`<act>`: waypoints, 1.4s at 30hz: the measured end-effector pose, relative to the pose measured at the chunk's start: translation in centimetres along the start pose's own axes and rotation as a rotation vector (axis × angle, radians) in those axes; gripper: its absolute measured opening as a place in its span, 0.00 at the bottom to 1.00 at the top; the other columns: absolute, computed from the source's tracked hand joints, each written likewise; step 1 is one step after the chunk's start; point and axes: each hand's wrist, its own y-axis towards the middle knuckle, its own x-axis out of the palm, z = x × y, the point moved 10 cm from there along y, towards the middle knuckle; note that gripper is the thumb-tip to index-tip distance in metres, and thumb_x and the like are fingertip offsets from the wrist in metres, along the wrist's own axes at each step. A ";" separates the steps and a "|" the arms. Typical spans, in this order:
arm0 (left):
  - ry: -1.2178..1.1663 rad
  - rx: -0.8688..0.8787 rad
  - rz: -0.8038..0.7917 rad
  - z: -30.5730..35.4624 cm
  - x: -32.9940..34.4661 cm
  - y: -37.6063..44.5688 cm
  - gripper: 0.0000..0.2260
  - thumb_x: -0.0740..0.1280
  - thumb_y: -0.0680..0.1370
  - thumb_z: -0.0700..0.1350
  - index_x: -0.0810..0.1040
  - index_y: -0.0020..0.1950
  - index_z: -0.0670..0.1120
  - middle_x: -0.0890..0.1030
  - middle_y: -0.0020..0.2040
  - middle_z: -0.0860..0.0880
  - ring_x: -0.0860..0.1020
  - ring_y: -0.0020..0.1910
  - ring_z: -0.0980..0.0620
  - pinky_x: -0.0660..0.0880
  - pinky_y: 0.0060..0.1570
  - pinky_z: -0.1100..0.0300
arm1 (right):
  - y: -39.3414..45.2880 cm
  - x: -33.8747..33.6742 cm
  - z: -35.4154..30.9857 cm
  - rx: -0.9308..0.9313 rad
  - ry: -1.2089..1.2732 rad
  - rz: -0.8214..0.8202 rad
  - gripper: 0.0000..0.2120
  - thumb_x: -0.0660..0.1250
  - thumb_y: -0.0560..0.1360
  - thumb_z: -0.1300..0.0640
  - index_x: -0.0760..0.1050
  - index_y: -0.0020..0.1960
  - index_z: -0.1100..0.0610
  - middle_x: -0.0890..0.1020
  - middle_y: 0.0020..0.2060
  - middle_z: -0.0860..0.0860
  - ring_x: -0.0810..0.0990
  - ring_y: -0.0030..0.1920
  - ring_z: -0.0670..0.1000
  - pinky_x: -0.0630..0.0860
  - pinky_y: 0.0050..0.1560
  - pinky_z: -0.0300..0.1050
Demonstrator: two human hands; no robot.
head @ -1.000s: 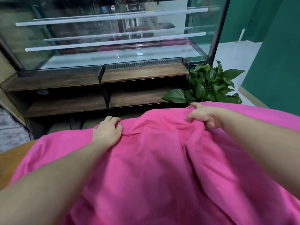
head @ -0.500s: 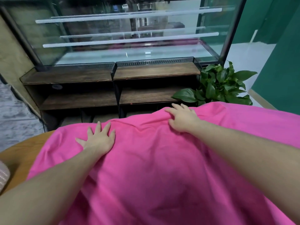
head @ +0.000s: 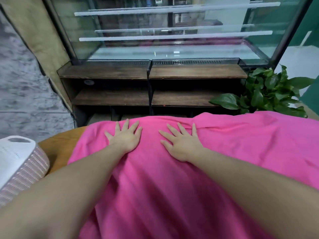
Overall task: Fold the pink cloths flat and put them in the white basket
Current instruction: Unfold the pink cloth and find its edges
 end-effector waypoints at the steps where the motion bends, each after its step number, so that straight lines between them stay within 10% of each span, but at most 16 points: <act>1: -0.044 0.049 0.106 -0.6 -1.4 -0.3 0.22 0.47 0.83 0.59 0.62 0.77 0.60 0.58 0.80 0.54 0.55 0.79 0.47 0.50 0.72 0.33 | 0.3 0.1 0.1 0.022 0.011 0.001 0.26 0.39 0.80 0.34 0.44 0.78 0.34 0.44 0.80 0.42 0.39 0.79 0.52 0.32 0.71 0.73; 6: -0.370 -0.316 0.670 -11.7 -9.0 -3.1 0.15 0.60 0.78 0.43 0.76 0.63 0.50 0.74 0.66 0.46 0.70 0.68 0.44 0.64 0.66 0.45 | 1.4 0.0 -0.2 0.044 0.030 -0.004 0.26 0.38 0.80 0.34 0.43 0.78 0.33 0.43 0.80 0.42 0.38 0.79 0.52 0.35 0.72 0.73; 10: -0.755 -0.590 0.399 -20.1 -6.8 -0.7 0.11 0.68 0.72 0.40 0.78 0.52 0.36 0.82 0.52 0.38 0.82 0.53 0.39 0.83 0.44 0.49 | 1.7 0.1 -0.5 0.050 0.030 0.040 0.27 0.38 0.79 0.33 0.43 0.77 0.33 0.45 0.80 0.42 0.40 0.80 0.51 0.37 0.72 0.72; 12: -0.841 -0.579 0.266 -20.1 -6.0 0.0 0.05 0.72 0.72 0.35 0.76 0.44 0.37 0.81 0.34 0.41 0.82 0.32 0.46 0.78 0.24 0.53 | 1.7 0.0 -0.6 0.052 0.033 0.052 0.27 0.38 0.79 0.33 0.43 0.77 0.33 0.45 0.80 0.42 0.41 0.80 0.51 0.37 0.72 0.72; 15: -0.846 -0.541 0.027 -18.0 -5.2 0.1 0.18 0.70 0.77 0.40 0.66 0.30 0.45 0.68 0.19 0.48 0.66 0.15 0.54 0.66 0.19 0.67 | 1.7 -0.1 -0.8 0.050 0.035 0.068 0.27 0.37 0.79 0.33 0.44 0.78 0.33 0.46 0.80 0.42 0.42 0.80 0.51 0.37 0.73 0.72; 18: -0.954 -0.480 -0.368 -14.7 -3.2 -0.8 0.22 0.63 0.78 0.52 0.62 0.26 0.50 0.62 0.21 0.54 0.57 0.16 0.58 0.52 0.18 0.71 | 1.6 0.0 -0.7 0.056 0.039 0.080 0.27 0.38 0.79 0.33 0.45 0.78 0.33 0.47 0.80 0.42 0.42 0.80 0.51 0.37 0.73 0.72; 20: -1.072 -0.414 -0.431 -13.0 -3.1 -0.8 0.17 0.65 0.76 0.56 0.71 0.31 0.49 0.72 0.28 0.48 0.70 0.24 0.52 0.65 0.25 0.67 | 1.6 0.0 -0.7 0.058 0.041 0.086 0.27 0.38 0.79 0.33 0.45 0.78 0.33 0.47 0.80 0.42 0.43 0.80 0.50 0.37 0.73 0.71; 23: -1.272 -0.255 -0.460 -10.7 -3.6 -0.9 0.12 0.67 0.76 0.54 0.79 0.53 0.47 0.79 0.54 0.41 0.77 0.52 0.44 0.74 0.60 0.51 | 1.6 -0.2 -0.9 0.056 0.044 0.097 0.27 0.38 0.79 0.33 0.46 0.78 0.34 0.48 0.80 0.41 0.43 0.80 0.50 0.37 0.73 0.71; 26: -1.324 -0.178 -0.526 -9.5 -3.9 -1.4 0.09 0.64 0.80 0.47 0.82 0.51 0.45 0.84 0.48 0.43 0.83 0.44 0.47 0.82 0.50 0.52 | 1.6 -0.3 -0.8 0.061 0.048 0.101 0.27 0.39 0.79 0.34 0.47 0.78 0.34 0.49 0.80 0.42 0.43 0.80 0.50 0.37 0.73 0.71; 28: -1.300 -0.193 -0.391 -10.6 -4.6 -0.7 0.07 0.62 0.81 0.39 0.77 0.46 0.48 0.81 0.40 0.47 0.81 0.34 0.52 0.81 0.35 0.59 | 1.6 -0.3 -0.8 0.077 0.039 0.093 0.27 0.39 0.80 0.34 0.48 0.78 0.34 0.49 0.80 0.42 0.43 0.80 0.51 0.37 0.73 0.72; 32: -1.322 -0.236 -0.038 -14.3 -7.2 1.2 0.12 0.63 0.78 0.32 0.76 0.45 0.49 0.80 0.41 0.46 0.79 0.37 0.51 0.77 0.40 0.57 | 1.5 -2.1 -3.3 -0.014 -0.024 0.223 0.26 0.48 0.80 0.37 0.54 0.77 0.38 0.55 0.79 0.45 0.45 0.80 0.52 0.40 0.72 0.73; 38: -1.608 -0.413 -0.047 -16.2 -6.9 0.8 0.09 0.60 0.80 0.37 0.77 0.50 0.48 0.78 0.42 0.48 0.75 0.36 0.53 0.74 0.40 0.58 | 2.3 -0.7 -9.3 -0.119 0.222 0.106 0.27 0.52 0.77 0.30 0.60 0.75 0.36 0.59 0.77 0.39 0.49 0.79 0.46 0.40 0.75 0.68; 42: -1.842 -0.509 0.291 -19.7 -8.8 1.5 0.22 0.53 0.83 0.34 0.69 0.73 0.52 0.75 0.69 0.49 0.72 0.34 0.59 0.71 0.32 0.64 | 2.1 -0.3 -9.1 -0.105 0.199 0.128 0.25 0.48 0.79 0.32 0.60 0.74 0.35 0.58 0.77 0.37 0.49 0.79 0.46 0.38 0.75 0.66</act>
